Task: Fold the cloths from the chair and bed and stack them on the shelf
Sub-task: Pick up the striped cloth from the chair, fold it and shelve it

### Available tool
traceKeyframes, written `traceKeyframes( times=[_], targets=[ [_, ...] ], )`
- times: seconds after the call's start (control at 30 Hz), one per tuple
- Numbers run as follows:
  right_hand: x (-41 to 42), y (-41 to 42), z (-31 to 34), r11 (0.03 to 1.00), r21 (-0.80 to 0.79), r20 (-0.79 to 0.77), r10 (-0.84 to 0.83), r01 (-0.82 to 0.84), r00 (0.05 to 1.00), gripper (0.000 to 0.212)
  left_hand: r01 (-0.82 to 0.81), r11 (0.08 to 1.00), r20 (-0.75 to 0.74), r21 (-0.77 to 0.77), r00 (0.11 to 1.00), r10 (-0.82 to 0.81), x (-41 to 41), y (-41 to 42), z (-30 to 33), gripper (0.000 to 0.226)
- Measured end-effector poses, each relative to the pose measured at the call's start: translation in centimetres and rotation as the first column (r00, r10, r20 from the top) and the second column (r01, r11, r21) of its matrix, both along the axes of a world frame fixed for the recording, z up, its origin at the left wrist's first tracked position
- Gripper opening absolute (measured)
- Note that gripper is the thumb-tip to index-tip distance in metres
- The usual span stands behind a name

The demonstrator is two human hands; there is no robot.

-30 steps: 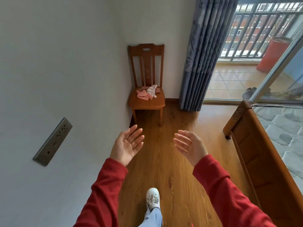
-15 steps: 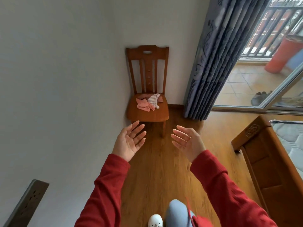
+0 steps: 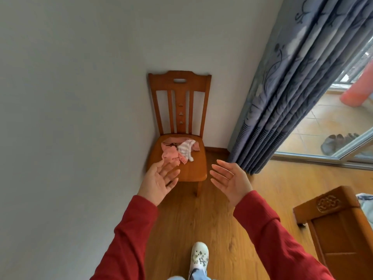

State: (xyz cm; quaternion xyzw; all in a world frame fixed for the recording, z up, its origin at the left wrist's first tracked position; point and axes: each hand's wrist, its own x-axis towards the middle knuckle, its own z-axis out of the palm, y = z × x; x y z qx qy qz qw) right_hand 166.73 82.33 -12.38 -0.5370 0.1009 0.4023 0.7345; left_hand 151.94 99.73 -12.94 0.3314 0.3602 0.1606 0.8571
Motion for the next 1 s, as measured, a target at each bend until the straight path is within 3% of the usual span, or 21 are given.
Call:
traceKeyframes(
  times=[0.43, 0.77, 0.87, 1.0],
  targets=[
    [12.4, 12.0, -3.1, 0.997, -0.074, -0.201, 0.023, -0.038, 0.979, 0.018, -0.045, 0.995, -0.062, -0.088, 0.997, 0.040, 12.5, 10.4, -3.6, 0.030],
    [22.1, 25.2, -6.3, 0.986, -0.153, -0.243, 0.030, -0.068, 0.970, 0.020, -0.056, 0.976, -0.063, -0.208, 0.997, 0.044, 23.0, 23.1, -6.7, 0.027],
    [24.5, 27.7, -7.3, 0.986, -0.151, -0.248, 0.029, -0.068, 0.968, 0.018, -0.048, 0.978, -0.081, -0.202, 0.996, 0.032, 25.8, 25.8, -7.4, 0.039],
    [28.1, 30.8, -10.4, 0.982, -0.176, -0.249, 0.025, -0.071, 0.968, 0.022, -0.032, 0.977, -0.124, -0.211, 0.992, 0.005, 29.3, 28.5, -10.0, 0.026]
  ],
)
